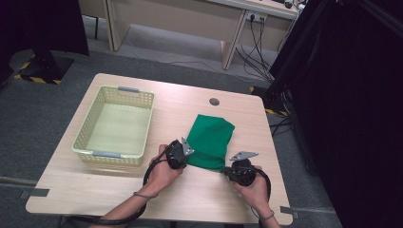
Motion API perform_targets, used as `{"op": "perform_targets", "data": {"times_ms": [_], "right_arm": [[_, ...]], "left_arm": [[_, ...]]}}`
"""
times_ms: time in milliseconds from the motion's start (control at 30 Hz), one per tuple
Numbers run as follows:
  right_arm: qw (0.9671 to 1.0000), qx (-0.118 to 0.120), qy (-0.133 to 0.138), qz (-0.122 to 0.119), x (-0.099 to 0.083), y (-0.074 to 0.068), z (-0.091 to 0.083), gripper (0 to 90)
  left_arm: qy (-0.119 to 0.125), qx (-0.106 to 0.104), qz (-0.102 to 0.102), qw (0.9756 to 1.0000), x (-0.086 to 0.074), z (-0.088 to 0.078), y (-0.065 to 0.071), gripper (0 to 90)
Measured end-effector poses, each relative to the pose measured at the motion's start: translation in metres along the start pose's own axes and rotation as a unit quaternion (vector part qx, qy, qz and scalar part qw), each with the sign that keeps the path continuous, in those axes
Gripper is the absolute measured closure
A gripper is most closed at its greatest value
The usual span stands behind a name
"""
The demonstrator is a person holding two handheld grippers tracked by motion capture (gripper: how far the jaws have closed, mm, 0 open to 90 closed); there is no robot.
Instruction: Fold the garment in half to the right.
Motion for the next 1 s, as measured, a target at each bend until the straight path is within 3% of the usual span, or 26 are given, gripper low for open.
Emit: {"op": "perform_targets", "data": {"times_ms": [133, 300, 600, 800, 1000], "right_arm": [[0.9999, -0.009, -0.009, -0.012, -0.002, 0.001, -0.002, 87.3], [1.0000, -0.006, -0.006, -0.005, -0.004, 0.004, -0.005, 87.7], [0.9999, 0.008, 0.003, 0.008, -0.002, 0.003, 0.000, 70.1], [0.9977, 0.012, 0.029, 0.060, 0.009, 0.020, -0.003, 63.1], [0.9928, 0.019, 0.054, 0.106, 0.030, 0.045, -0.001, 61.1]], "left_arm": [[-0.001, 0.003, 0.001, 1.0000, 0.000, 0.000, 0.000, 63.5], [-0.003, 0.003, 0.001, 1.0000, -0.001, -0.001, -0.001, 63.6], [-0.005, 0.002, 0.003, 1.0000, -0.001, -0.001, -0.001, 63.9], [-0.005, 0.001, 0.005, 1.0000, -0.001, -0.001, 0.000, 63.9], [-0.003, -0.002, 0.008, 1.0000, 0.000, -0.004, 0.002, 61.3]]}}
Point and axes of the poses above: each handheld gripper's, and its own axes: z roughly forward along the jaws, x roughly out of its top, y roughly to its right, the point moved 3 cm from there along z, roughly forward along the jaws, and after that the axes turned 7 degrees about -x, right-handed, at the moved point
